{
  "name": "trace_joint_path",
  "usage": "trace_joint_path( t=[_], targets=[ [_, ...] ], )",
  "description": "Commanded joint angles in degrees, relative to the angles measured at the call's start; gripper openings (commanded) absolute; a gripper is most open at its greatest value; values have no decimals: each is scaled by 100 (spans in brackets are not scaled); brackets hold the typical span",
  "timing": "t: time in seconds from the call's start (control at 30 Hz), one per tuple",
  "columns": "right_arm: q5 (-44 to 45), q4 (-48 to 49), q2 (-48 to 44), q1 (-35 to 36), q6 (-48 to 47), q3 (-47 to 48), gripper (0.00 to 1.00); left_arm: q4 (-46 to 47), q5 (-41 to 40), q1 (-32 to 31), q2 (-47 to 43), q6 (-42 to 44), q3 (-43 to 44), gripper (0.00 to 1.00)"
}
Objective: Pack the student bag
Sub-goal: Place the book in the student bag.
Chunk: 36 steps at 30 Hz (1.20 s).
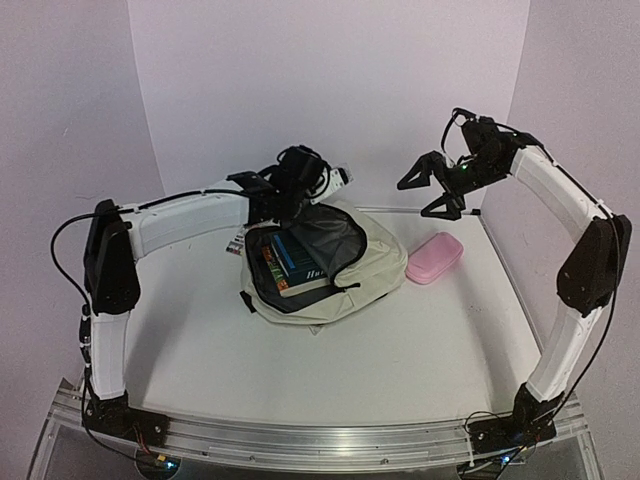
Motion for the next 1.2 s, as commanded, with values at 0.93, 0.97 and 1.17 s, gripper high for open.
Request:
trace_joint_path(
  t=[0.93, 0.97, 1.17],
  targets=[
    [1037, 283, 2067, 1580, -1425, 2016, 95, -555, 3862, 1015, -3837, -7785, -3674, 90],
    [1030, 293, 2109, 1625, -1409, 1979, 95, -513, 3854, 1027, -4041, -8001, -3922, 90],
    [841, 372, 2442, 1814, -1204, 1768, 90, -102, 3860, 1339, -4919, -9157, -5278, 91]
  ],
)
